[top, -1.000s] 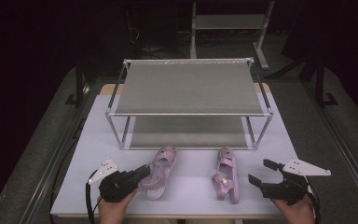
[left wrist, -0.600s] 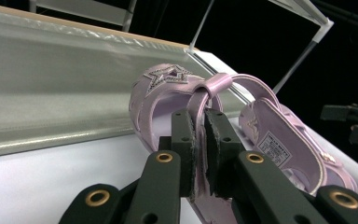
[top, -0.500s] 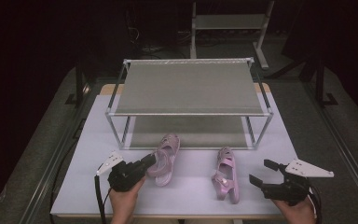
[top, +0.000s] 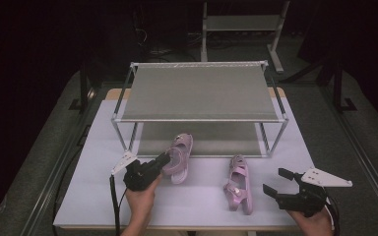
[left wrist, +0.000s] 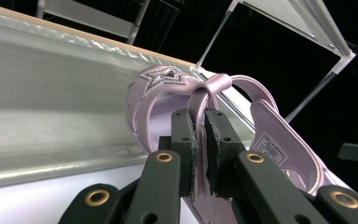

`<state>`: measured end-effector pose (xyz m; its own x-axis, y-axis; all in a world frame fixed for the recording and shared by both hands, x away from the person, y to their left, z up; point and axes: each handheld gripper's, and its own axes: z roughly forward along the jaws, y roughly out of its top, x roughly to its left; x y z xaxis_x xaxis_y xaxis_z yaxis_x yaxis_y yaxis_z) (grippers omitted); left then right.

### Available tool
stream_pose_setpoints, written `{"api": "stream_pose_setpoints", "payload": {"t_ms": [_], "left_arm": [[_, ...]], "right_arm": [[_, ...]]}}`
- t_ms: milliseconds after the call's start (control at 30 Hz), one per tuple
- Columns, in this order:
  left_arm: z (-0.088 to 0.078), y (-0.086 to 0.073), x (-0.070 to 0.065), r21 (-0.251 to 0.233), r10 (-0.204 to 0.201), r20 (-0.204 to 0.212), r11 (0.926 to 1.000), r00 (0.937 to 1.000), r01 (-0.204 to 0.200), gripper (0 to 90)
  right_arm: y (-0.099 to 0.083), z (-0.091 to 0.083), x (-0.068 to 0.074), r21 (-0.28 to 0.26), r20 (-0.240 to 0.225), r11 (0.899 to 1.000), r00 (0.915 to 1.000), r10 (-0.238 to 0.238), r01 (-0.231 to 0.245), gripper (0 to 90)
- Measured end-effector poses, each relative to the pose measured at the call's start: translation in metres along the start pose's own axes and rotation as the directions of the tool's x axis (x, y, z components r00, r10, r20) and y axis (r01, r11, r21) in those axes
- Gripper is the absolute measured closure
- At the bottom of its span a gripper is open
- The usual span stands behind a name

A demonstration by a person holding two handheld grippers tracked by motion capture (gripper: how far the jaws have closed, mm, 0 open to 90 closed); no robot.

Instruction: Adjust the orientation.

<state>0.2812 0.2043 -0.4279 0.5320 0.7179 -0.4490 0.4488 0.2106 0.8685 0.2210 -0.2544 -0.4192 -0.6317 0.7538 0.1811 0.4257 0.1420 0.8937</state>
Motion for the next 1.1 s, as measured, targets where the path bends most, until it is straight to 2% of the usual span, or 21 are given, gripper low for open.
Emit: {"api": "stream_pose_setpoints", "payload": {"t_ms": [400,667,833,967,1100], "left_arm": [[0.028,0.009,0.002,-0.010,0.003,0.014,0.9999,0.9999,-0.003,83.1],[0.038,0.010,0.007,-0.041,-0.035,0.016,0.9985,0.9993,0.035,83.1],[0.049,0.008,0.013,-0.051,-0.063,-0.006,0.9967,0.9980,0.063,83.0],[0.054,0.010,0.018,-0.063,-0.072,-0.026,0.9956,0.9971,0.070,83.0],[0.061,0.014,0.020,-0.058,-0.048,-0.040,0.9973,0.9980,0.046,83.0]], "right_arm": [[-0.001,-0.001,-0.001,-0.002,-0.003,1.000,1.0000,0.000,0.000,15.3],[0.000,-0.001,-0.002,-0.006,-0.004,1.000,1.0000,-0.002,0.002,15.3],[0.000,-0.002,-0.002,-0.009,0.000,1.000,1.0000,-0.003,0.003,15.3],[-0.001,-0.002,-0.003,-0.009,0.002,1.000,1.0000,0.001,-0.001,15.3],[-0.001,-0.002,-0.003,-0.009,0.001,1.000,1.0000,0.003,-0.003,15.3]]}}
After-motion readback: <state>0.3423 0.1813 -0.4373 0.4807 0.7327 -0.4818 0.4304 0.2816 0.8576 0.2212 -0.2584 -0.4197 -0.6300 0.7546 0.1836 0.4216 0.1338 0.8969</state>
